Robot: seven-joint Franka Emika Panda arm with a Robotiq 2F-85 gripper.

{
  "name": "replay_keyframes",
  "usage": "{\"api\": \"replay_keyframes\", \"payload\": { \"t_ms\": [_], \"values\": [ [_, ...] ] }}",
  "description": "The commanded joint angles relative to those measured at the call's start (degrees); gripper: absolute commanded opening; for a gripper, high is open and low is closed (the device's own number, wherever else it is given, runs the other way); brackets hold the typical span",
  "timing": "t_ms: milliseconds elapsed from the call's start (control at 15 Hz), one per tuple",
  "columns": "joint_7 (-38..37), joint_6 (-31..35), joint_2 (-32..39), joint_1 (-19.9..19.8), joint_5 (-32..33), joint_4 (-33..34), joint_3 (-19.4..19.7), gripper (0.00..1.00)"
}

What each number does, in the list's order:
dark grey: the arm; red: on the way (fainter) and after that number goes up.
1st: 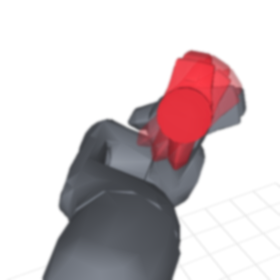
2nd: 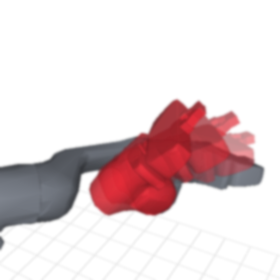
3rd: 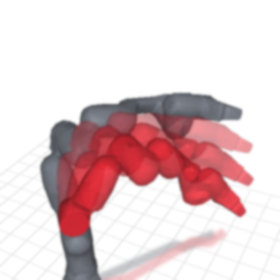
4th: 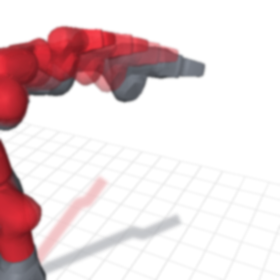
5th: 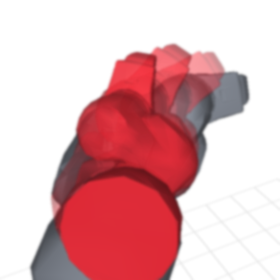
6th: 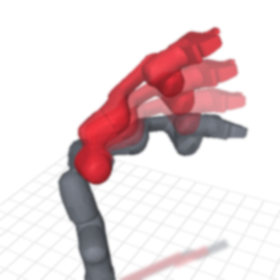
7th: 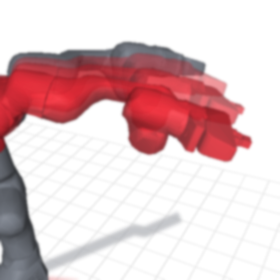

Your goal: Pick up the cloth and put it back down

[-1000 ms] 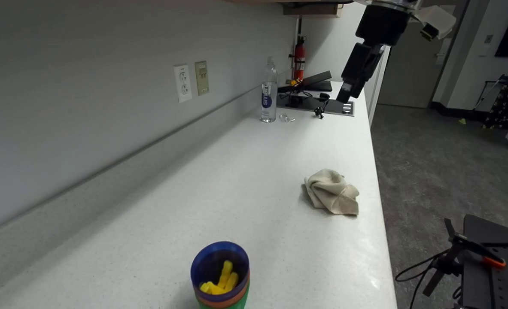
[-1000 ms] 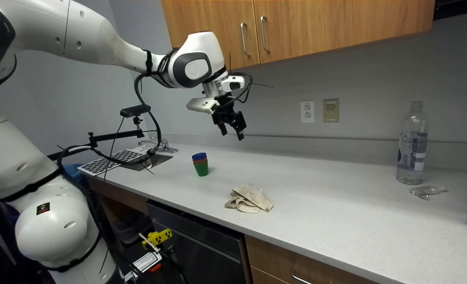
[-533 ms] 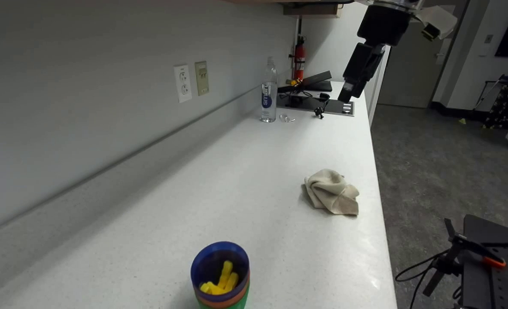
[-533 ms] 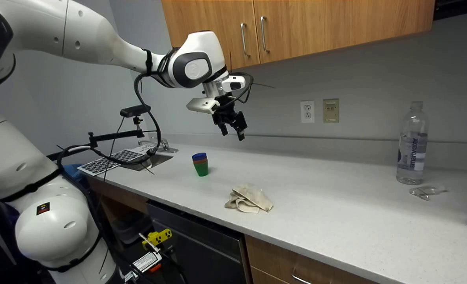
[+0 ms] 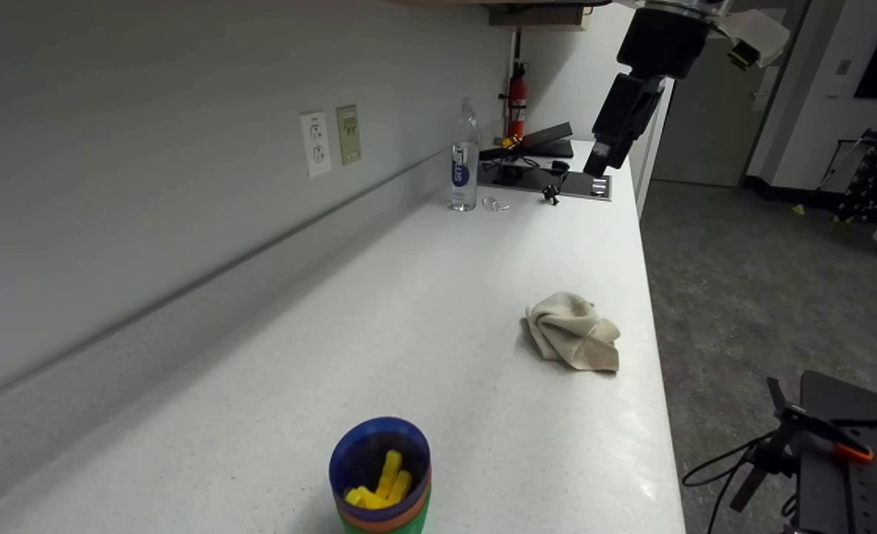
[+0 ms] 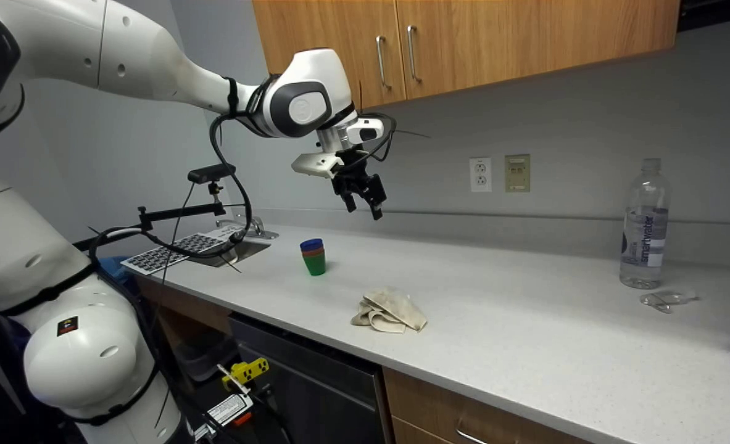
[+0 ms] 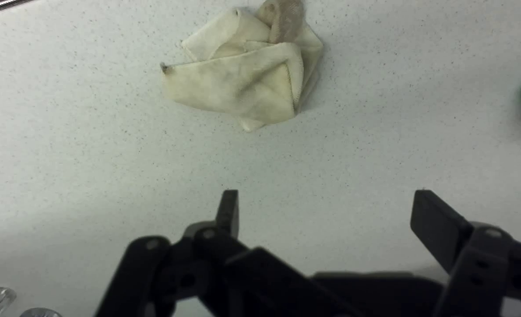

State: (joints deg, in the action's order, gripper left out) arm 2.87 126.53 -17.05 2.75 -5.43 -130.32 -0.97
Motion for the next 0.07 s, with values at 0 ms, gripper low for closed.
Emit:
{"api": "replay_keyframes", "payload": {
  "t_ms": [0],
  "values": [
    [0.0, -0.2, 0.0, 0.0, 0.0, 0.1, 0.0, 1.0]
  ]
}}
